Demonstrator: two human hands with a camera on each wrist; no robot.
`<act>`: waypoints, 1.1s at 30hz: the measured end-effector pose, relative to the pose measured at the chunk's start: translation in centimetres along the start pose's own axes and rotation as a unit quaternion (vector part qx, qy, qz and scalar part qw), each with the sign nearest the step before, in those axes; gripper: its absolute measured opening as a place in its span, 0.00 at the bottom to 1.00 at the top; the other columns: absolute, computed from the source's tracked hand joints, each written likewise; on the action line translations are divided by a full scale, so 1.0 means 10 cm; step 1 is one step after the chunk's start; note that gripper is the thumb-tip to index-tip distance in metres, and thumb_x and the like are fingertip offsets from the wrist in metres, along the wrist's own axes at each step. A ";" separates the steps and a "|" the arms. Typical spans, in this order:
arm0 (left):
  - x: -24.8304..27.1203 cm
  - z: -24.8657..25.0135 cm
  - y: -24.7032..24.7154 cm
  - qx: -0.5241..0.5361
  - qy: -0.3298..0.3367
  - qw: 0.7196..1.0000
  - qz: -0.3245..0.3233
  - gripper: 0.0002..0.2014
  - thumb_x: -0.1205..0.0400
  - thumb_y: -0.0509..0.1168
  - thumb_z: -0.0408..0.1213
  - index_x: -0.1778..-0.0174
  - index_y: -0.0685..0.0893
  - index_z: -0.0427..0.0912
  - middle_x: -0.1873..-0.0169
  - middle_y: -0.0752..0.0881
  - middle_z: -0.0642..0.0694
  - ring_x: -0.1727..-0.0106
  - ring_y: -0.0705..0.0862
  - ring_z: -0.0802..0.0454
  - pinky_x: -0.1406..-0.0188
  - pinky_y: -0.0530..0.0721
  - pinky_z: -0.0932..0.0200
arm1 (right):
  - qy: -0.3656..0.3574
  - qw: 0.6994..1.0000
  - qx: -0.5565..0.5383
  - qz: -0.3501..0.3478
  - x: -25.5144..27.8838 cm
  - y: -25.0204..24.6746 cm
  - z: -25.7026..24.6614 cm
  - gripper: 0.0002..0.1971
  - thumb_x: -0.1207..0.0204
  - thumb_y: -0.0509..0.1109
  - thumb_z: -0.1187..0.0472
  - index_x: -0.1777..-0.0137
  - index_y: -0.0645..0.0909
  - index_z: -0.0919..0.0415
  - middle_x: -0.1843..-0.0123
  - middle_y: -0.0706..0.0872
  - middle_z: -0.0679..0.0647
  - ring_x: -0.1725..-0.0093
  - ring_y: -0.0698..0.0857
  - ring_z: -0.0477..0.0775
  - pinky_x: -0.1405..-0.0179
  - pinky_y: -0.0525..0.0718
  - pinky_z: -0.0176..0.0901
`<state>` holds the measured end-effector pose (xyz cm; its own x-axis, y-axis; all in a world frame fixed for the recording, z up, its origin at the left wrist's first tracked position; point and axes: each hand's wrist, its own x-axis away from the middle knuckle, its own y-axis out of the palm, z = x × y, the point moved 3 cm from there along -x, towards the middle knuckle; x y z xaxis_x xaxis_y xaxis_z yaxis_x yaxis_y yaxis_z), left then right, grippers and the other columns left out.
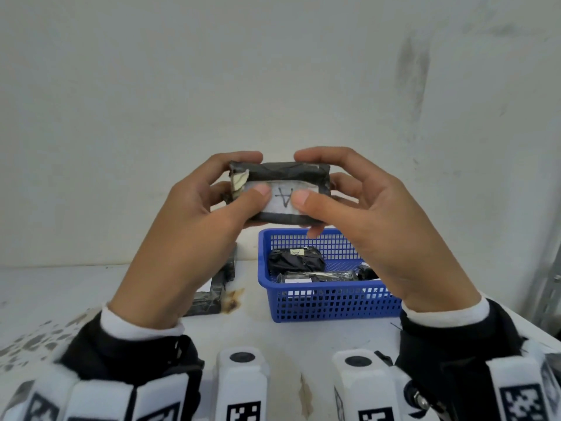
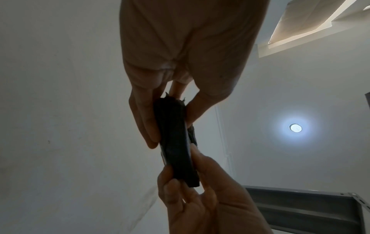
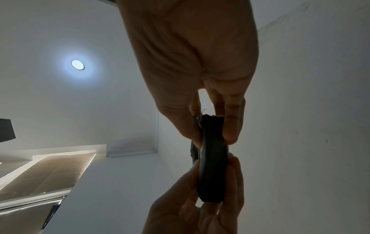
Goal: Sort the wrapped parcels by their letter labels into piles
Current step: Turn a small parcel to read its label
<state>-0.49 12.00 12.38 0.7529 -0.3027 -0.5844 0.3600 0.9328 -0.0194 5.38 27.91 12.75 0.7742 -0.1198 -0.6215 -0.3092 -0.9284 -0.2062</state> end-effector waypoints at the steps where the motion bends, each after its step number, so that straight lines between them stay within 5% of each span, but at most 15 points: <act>1: 0.00 0.00 0.00 0.001 0.003 1.000 -0.001 0.13 0.21 0.72 0.34 0.43 0.87 0.52 0.53 0.92 0.43 0.55 0.92 0.44 0.45 0.89 0.50 | -0.003 1.000 0.002 0.000 0.00 0.00 0.00 0.16 0.25 0.78 0.61 0.39 0.86 0.44 0.48 0.92 0.54 0.61 0.91 0.57 0.57 0.89 0.40; 4: 0.01 0.01 0.02 0.007 0.009 1.000 -0.005 0.12 0.20 0.67 0.35 0.42 0.87 0.51 0.54 0.92 0.45 0.61 0.92 0.44 0.61 0.90 0.60 | -0.009 1.000 -0.012 -0.001 0.00 0.01 0.00 0.16 0.27 0.79 0.61 0.40 0.87 0.47 0.50 0.93 0.56 0.67 0.87 0.46 0.63 0.85 0.35; 8: 0.02 0.02 0.04 -0.002 0.020 1.000 -0.011 0.12 0.23 0.68 0.39 0.44 0.88 0.52 0.54 0.92 0.45 0.59 0.92 0.49 0.61 0.89 0.61 | -0.013 1.000 -0.017 0.003 -0.01 0.01 0.02 0.14 0.26 0.79 0.60 0.41 0.87 0.48 0.52 0.93 0.55 0.66 0.85 0.43 0.65 0.84 0.35; 12: 0.00 -0.02 0.03 0.005 0.018 1.000 -0.010 0.12 0.20 0.65 0.40 0.43 0.88 0.52 0.56 0.93 0.48 0.62 0.92 0.48 0.56 0.91 0.55 | -0.017 1.000 -0.004 0.009 -0.02 0.01 0.04 0.11 0.22 0.75 0.57 0.40 0.88 0.48 0.50 0.92 0.60 0.64 0.85 0.51 0.65 0.85 0.36; 19: 0.00 -0.01 0.03 0.018 0.024 0.999 -0.020 0.13 0.19 0.61 0.43 0.42 0.87 0.52 0.59 0.93 0.53 0.61 0.91 0.55 0.62 0.90 0.62 | -0.010 1.000 -0.010 0.010 -0.01 0.03 0.00 0.11 0.23 0.72 0.50 0.44 0.89 0.48 0.52 0.92 0.60 0.56 0.90 0.66 0.62 0.89 0.43; 23: 0.01 0.01 0.05 0.017 0.019 0.999 -0.022 0.16 0.24 0.63 0.48 0.45 0.89 0.51 0.57 0.93 0.51 0.58 0.91 0.56 0.63 0.89 0.62 | 0.001 1.000 -0.009 0.009 0.00 0.03 -0.01 0.06 0.24 0.74 0.52 0.48 0.88 0.48 0.52 0.93 0.59 0.54 0.90 0.68 0.54 0.93 0.53; 28: 0.02 0.00 0.06 -0.012 0.020 1.000 -0.004 0.08 0.23 0.69 0.45 0.51 0.90 0.53 0.62 0.92 0.49 0.60 0.89 0.53 0.62 0.87 0.61 | -0.001 1.000 -0.004 0.012 0.01 0.06 0.01 0.07 0.29 0.78 0.49 0.53 0.88 0.46 0.52 0.91 0.60 0.51 0.87 0.76 0.51 0.90 0.67; 31: 0.03 -0.01 0.05 -0.007 0.013 1.000 0.006 0.20 0.31 0.71 0.52 0.43 0.84 0.56 0.61 0.92 0.51 0.61 0.91 0.54 0.55 0.84 0.57 | 0.007 1.000 -0.009 0.009 0.00 0.06 0.02 0.09 0.32 0.79 0.50 0.53 0.86 0.48 0.53 0.91 0.55 0.57 0.91 0.70 0.66 0.90 0.51; 33: 0.02 -0.02 0.06 -0.003 -0.001 1.000 0.004 0.31 0.37 0.73 0.53 0.36 0.79 0.53 0.57 0.93 0.52 0.56 0.92 0.56 0.53 0.82 0.60 | 0.008 1.000 -0.014 0.019 -0.01 0.04 0.04 0.09 0.27 0.78 0.53 0.49 0.83 0.49 0.54 0.91 0.53 0.62 0.91 0.62 0.67 0.90 0.49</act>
<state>-0.22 12.52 12.10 0.7565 -0.2966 -0.5828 0.3514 0.9360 -0.0201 4.98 27.72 12.48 0.7706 -0.1603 -0.6168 -0.3234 -0.9324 -0.1616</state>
